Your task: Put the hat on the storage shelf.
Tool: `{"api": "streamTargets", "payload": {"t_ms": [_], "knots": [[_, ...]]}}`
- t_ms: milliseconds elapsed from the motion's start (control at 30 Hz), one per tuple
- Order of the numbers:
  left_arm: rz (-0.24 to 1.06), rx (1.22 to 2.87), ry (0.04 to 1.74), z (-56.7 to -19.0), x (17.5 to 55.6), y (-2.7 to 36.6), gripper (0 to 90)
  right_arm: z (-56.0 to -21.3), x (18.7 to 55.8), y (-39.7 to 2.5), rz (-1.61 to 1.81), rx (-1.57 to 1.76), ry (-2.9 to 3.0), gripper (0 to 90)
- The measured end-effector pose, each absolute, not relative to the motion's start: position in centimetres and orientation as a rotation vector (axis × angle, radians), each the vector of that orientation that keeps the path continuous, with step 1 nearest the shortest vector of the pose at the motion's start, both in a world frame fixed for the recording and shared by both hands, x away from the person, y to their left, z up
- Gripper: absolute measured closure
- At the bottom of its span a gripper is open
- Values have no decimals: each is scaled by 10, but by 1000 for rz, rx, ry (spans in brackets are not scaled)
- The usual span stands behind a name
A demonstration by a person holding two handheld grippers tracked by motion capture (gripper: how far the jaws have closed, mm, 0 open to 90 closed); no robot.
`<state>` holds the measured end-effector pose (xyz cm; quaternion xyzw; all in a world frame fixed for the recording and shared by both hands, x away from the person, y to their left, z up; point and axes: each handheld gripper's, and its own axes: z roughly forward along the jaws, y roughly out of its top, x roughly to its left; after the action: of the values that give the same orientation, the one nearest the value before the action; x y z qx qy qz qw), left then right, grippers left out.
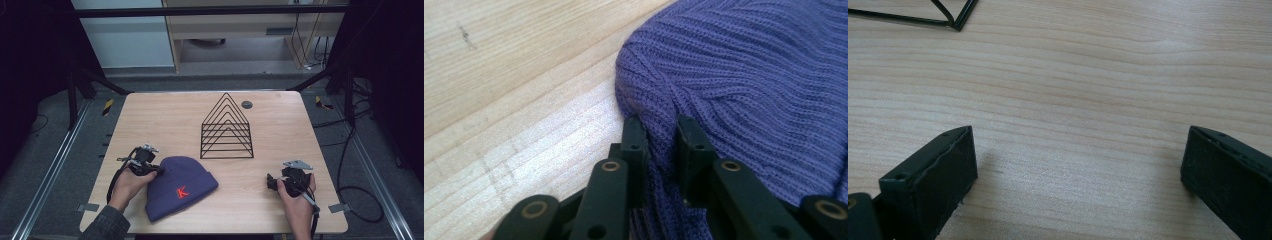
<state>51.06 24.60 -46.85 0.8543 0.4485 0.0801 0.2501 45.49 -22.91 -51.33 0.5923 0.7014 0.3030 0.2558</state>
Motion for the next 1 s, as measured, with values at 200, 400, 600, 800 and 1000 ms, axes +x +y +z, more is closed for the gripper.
{"api": "streamTargets", "payload": {"t_ms": [200, 400, 600, 800, 1000], "knots": [[288, 2315, 1138, -453, 497, 247, 787, -513, 454, -229, 827, 1609, 1909, 19], [387, 2298, 997, -413, 481, 234, 790, -509, 445, -223, 855, 1547, 1881, 152], [516, 2314, 834, -373, 467, 217, 789, -488, 430, -197, 960, 1398, 1923, 191], [573, 2294, 720, -338, 462, 211, 789, -468, 407, -156, 1135, 1169, 2065, 206], [608, 2261, 641, -312, 455, 213, 791, -456, 398, -129, 1265, 1021, 2153, 292]]}}
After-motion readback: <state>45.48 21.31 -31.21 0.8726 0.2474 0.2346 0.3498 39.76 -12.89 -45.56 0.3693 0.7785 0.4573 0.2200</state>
